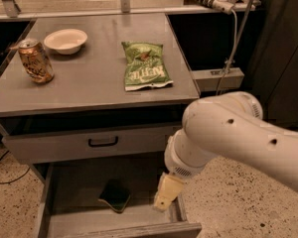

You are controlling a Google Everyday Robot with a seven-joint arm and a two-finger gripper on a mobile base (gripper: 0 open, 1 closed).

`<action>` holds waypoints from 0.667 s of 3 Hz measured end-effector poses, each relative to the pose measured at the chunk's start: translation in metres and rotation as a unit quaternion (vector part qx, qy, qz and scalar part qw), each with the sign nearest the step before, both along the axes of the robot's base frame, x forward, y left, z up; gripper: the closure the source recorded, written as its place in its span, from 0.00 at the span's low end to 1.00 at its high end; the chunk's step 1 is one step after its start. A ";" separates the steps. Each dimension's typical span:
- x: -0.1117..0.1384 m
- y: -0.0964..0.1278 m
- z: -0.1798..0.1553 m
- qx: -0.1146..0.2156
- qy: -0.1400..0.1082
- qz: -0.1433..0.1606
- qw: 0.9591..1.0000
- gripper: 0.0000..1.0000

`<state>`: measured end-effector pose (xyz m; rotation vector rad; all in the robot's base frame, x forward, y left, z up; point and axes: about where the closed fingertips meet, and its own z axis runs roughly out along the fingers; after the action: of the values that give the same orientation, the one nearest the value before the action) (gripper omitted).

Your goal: Pick sponge from middle drawer and place on counter

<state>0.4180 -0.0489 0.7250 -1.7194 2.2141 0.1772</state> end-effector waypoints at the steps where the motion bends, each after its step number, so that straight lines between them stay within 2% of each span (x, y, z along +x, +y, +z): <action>1: 0.004 0.022 -0.052 0.015 -0.001 -0.010 1.000 0.00; 2: 0.003 0.040 -0.094 0.024 0.023 -0.018 0.999 0.00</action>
Offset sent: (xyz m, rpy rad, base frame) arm 0.0012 0.0638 -0.1480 0.0738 0.1143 -0.0550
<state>0.4207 -0.0084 0.6310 -1.6657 2.2519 0.2629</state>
